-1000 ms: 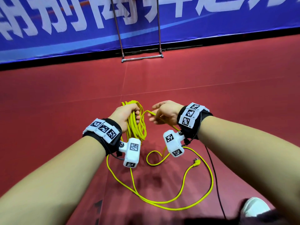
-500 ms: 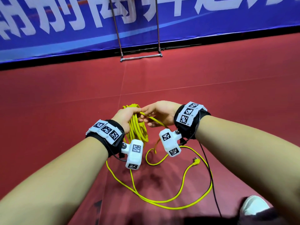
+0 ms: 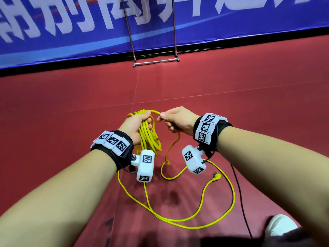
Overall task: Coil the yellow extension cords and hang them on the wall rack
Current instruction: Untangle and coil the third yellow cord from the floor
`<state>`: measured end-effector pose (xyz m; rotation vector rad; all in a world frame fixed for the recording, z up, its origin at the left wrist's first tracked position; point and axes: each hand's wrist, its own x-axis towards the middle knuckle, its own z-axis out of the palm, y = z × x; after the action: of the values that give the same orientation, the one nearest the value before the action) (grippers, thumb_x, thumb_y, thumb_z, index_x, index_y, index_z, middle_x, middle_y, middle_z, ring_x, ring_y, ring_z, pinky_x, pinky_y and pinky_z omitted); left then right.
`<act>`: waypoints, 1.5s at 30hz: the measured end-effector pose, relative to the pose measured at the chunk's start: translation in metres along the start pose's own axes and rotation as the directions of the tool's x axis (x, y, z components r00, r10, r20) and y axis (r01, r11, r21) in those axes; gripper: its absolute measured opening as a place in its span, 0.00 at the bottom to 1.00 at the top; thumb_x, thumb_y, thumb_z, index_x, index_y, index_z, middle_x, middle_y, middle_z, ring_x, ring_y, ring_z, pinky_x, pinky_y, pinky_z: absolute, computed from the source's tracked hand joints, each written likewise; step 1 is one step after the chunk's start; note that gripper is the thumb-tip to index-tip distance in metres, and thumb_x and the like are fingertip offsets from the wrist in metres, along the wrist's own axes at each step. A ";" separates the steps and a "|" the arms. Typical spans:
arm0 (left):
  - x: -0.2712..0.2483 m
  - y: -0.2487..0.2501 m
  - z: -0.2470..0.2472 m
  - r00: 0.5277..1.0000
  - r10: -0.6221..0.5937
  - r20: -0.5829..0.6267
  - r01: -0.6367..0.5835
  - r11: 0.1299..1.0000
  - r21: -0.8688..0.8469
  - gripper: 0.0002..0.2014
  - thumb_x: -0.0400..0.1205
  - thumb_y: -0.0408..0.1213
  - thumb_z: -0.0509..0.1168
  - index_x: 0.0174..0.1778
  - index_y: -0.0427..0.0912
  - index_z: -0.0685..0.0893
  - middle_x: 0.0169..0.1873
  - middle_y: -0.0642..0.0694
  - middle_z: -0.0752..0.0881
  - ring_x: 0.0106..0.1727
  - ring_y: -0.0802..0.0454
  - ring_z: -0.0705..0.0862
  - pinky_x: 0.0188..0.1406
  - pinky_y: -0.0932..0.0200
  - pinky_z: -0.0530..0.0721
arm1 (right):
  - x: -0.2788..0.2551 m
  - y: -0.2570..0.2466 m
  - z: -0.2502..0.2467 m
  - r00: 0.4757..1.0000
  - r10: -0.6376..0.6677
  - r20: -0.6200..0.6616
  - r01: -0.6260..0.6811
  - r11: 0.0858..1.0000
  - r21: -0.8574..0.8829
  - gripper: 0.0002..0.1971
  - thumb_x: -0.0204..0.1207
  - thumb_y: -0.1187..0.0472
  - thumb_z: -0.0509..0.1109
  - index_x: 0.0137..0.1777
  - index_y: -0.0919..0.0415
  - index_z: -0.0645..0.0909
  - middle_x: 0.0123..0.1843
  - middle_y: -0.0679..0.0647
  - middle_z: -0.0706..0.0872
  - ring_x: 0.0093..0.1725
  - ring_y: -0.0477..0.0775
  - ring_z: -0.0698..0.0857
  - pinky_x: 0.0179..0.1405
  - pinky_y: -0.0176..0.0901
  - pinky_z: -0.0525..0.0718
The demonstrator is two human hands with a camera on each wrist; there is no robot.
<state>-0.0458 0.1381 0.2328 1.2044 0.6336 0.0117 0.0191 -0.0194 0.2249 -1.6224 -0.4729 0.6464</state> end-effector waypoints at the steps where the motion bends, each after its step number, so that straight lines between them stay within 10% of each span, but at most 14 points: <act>1: 0.000 -0.002 0.002 1.000 0.001 0.004 0.000 1.000 -0.003 0.10 0.85 0.41 0.66 0.38 0.42 0.80 0.23 0.50 0.78 0.19 0.54 0.77 0.22 0.63 0.79 | 0.000 -0.001 0.002 1.000 -0.001 -0.003 0.001 1.000 -0.001 0.12 0.86 0.58 0.64 0.47 0.65 0.84 0.22 0.48 0.72 0.20 0.47 0.70 0.25 0.38 0.65; 11: -0.004 -0.006 0.023 0.998 -0.006 0.065 0.004 1.000 0.025 0.17 0.84 0.49 0.66 0.39 0.38 0.81 0.28 0.44 0.79 0.23 0.52 0.79 0.23 0.63 0.81 | -0.004 -0.007 0.011 0.996 -0.048 -0.070 0.051 0.998 0.047 0.10 0.83 0.62 0.69 0.40 0.63 0.80 0.28 0.56 0.81 0.20 0.45 0.74 0.16 0.31 0.68; 14: -0.004 -0.006 0.020 0.995 -0.012 0.103 0.008 1.000 0.030 0.14 0.85 0.44 0.65 0.38 0.39 0.81 0.24 0.47 0.80 0.23 0.54 0.79 0.28 0.60 0.80 | -0.005 -0.011 0.008 1.000 -0.031 -0.007 0.031 0.995 0.096 0.04 0.80 0.71 0.66 0.50 0.64 0.80 0.36 0.60 0.83 0.28 0.48 0.80 0.22 0.34 0.72; 21: -0.005 0.001 0.006 0.997 -0.072 -0.032 0.074 0.995 0.060 0.10 0.83 0.35 0.66 0.36 0.38 0.79 0.22 0.42 0.77 0.20 0.47 0.81 0.27 0.52 0.87 | -0.004 0.005 0.005 0.951 0.110 0.289 -0.104 0.994 -0.035 0.29 0.78 0.77 0.64 0.74 0.50 0.73 0.39 0.59 0.83 0.34 0.51 0.81 0.35 0.40 0.74; 27: 0.003 0.005 -0.009 0.994 -0.031 -0.102 0.035 0.999 0.040 0.11 0.81 0.36 0.67 0.33 0.40 0.77 0.19 0.44 0.75 0.38 0.42 0.79 0.45 0.46 0.80 | -0.007 0.013 -0.004 0.971 -0.029 0.237 0.073 0.981 -0.179 0.10 0.80 0.73 0.66 0.56 0.63 0.85 0.36 0.58 0.84 0.41 0.57 0.79 0.50 0.53 0.73; 31: -0.001 0.003 -0.005 0.997 -0.052 -0.063 0.057 0.996 0.074 0.15 0.75 0.43 0.77 0.33 0.39 0.79 0.23 0.43 0.76 0.32 0.43 0.79 0.58 0.37 0.81 | -0.005 0.007 0.006 0.976 -0.090 0.199 0.121 0.981 -0.149 0.11 0.83 0.75 0.61 0.60 0.69 0.83 0.35 0.59 0.81 0.35 0.52 0.79 0.43 0.41 0.79; 35: -0.004 0.003 0.004 0.994 -0.106 -0.024 0.107 0.993 0.052 0.14 0.82 0.34 0.63 0.31 0.37 0.75 0.18 0.43 0.71 0.18 0.47 0.76 0.22 0.47 0.87 | -0.006 0.009 0.015 0.966 -0.073 0.248 0.122 0.975 -0.187 0.07 0.83 0.76 0.61 0.56 0.71 0.78 0.35 0.61 0.83 0.30 0.52 0.82 0.30 0.37 0.79; 37: -0.005 0.003 0.003 0.995 -0.101 -0.021 0.102 0.993 0.057 0.11 0.80 0.32 0.60 0.32 0.36 0.75 0.20 0.42 0.69 0.18 0.47 0.74 0.21 0.50 0.85 | -0.005 0.009 0.016 0.968 -0.066 0.243 0.113 0.976 -0.186 0.03 0.83 0.75 0.63 0.52 0.69 0.76 0.34 0.60 0.85 0.27 0.50 0.84 0.29 0.41 0.78; 45: 0.000 0.006 -0.003 0.992 -0.033 -0.124 0.017 0.992 -0.125 0.08 0.76 0.30 0.56 0.31 0.39 0.73 0.28 0.46 0.76 0.35 0.47 0.83 0.55 0.47 0.77 | -0.004 0.010 0.010 0.964 -0.044 0.262 0.152 0.900 -0.408 0.07 0.75 0.69 0.76 0.46 0.61 0.79 0.33 0.52 0.85 0.32 0.49 0.81 0.37 0.37 0.78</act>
<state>-0.0453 0.1430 0.2378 1.0816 0.7483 0.1054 0.0087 -0.0155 0.2147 -1.9209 -0.9280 0.7050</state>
